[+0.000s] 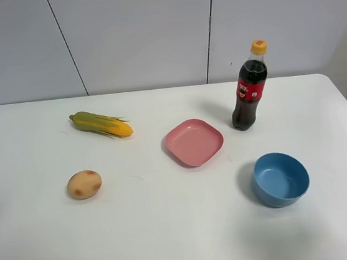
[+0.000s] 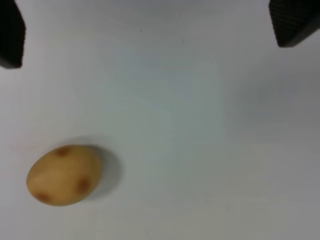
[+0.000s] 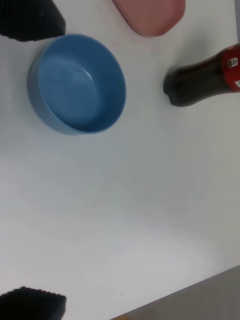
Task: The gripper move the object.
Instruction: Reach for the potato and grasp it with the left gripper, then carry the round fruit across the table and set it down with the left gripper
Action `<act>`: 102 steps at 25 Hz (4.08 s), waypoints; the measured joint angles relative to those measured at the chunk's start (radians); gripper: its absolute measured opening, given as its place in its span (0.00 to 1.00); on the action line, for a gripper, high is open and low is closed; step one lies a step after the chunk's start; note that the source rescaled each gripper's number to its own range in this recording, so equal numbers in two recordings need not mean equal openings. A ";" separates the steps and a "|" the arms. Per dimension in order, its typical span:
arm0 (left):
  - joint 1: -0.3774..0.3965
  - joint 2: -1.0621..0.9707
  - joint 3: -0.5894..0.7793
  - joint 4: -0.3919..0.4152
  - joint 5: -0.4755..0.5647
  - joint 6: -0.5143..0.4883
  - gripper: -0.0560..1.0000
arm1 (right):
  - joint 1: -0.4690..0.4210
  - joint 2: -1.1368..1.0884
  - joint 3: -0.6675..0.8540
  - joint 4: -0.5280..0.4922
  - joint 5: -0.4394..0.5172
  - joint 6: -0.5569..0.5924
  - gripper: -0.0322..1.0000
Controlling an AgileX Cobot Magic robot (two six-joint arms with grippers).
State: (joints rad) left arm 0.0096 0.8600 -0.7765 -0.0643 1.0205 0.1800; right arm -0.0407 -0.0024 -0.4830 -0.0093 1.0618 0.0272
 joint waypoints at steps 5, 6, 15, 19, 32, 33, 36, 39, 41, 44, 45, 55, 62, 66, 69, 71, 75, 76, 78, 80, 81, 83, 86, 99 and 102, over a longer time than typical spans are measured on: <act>-0.100 0.134 -0.005 0.001 -0.113 0.027 1.00 | 0.000 0.000 0.000 0.000 0.000 0.000 1.00; -0.125 0.160 -0.005 0.000 -0.131 0.027 1.00 | 0.000 0.000 0.000 0.000 0.000 0.000 1.00; -0.273 0.370 -0.005 -0.002 -0.322 0.034 1.00 | 0.000 0.000 0.000 0.000 0.000 0.000 1.00; -0.285 0.461 -0.005 -0.010 -0.387 0.034 1.00 | 0.000 0.000 0.000 0.000 0.000 0.000 1.00; -0.348 0.653 -0.006 -0.023 -0.434 0.124 1.00 | 0.000 0.000 0.000 0.000 0.000 0.000 1.00; -0.353 0.661 -0.006 -0.024 -0.447 0.143 1.00 | 0.000 0.000 0.000 0.000 0.000 0.000 1.00; -0.355 0.690 -0.006 -0.025 -0.498 0.184 1.00 | 0.000 0.000 0.000 0.000 0.000 0.000 1.00; -0.355 0.715 -0.006 -0.027 -0.544 0.195 1.00 | 0.000 0.000 0.000 0.000 0.000 0.000 1.00; -0.355 0.732 -0.006 -0.027 -0.557 0.196 1.00 | 0.000 0.000 0.000 0.000 0.000 0.000 1.00; -0.355 0.763 -0.006 -0.029 -0.563 0.197 1.00 | 0.000 0.000 0.000 0.000 0.000 0.000 1.00; -0.355 0.775 -0.006 -0.033 -0.563 0.198 1.00 | 0.000 0.000 0.000 0.000 0.000 0.000 1.00; -0.355 0.875 -0.006 -0.056 -0.612 0.199 1.00 | 0.000 0.000 0.000 0.000 0.000 0.000 1.00; -0.355 0.954 -0.007 -0.086 -0.677 0.199 1.00 | 0.000 0.000 0.000 0.000 0.000 0.000 1.00; -0.355 0.972 -0.007 -0.096 -0.702 0.199 1.00 | 0.000 0.000 0.000 0.000 0.000 0.000 1.00; -0.355 0.972 -0.007 -0.098 -0.704 0.199 0.94 | 0.000 0.000 0.000 0.000 0.000 0.000 1.00; -0.355 0.972 -0.007 -0.098 -0.704 0.199 0.77 | 0.000 0.000 0.000 0.000 0.000 0.000 1.00; -0.355 0.969 -0.008 -0.101 -0.679 0.199 0.22 | 0.000 0.000 0.000 0.000 0.000 0.000 1.00; -0.355 0.964 -0.008 -0.103 -0.666 0.199 0.15 | 0.000 0.000 0.000 0.000 0.000 0.000 1.00; -0.355 0.946 -0.008 -0.105 -0.633 0.197 0.10 | 0.000 0.000 0.000 0.000 0.000 0.000 1.00; -0.355 0.915 -0.008 -0.105 -0.582 0.195 0.09 | 0.000 0.000 0.000 0.000 0.000 0.000 1.00; -0.355 0.888 -0.008 -0.105 -0.554 0.195 0.09 | 0.000 0.000 0.000 0.000 0.000 0.000 1.00; -0.355 0.825 -0.022 -0.105 -0.514 0.195 0.08 | 0.000 0.000 0.000 0.000 0.000 0.000 1.00; -0.359 0.714 -0.077 -0.105 -0.452 0.177 0.08 | 0.000 0.000 0.000 0.000 0.000 0.000 1.00; -0.680 0.723 -0.472 -0.110 -0.332 0.008 0.07 | 0.000 0.000 0.000 0.000 0.000 0.000 1.00; -0.778 0.794 -0.568 -0.129 -0.332 -0.021 0.06 | 0.000 0.000 0.000 0.000 0.000 0.000 1.00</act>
State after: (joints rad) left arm -0.7683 1.6543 -1.3448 -0.1929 0.6888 0.1586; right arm -0.0407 -0.0024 -0.4830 -0.0093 1.0618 0.0272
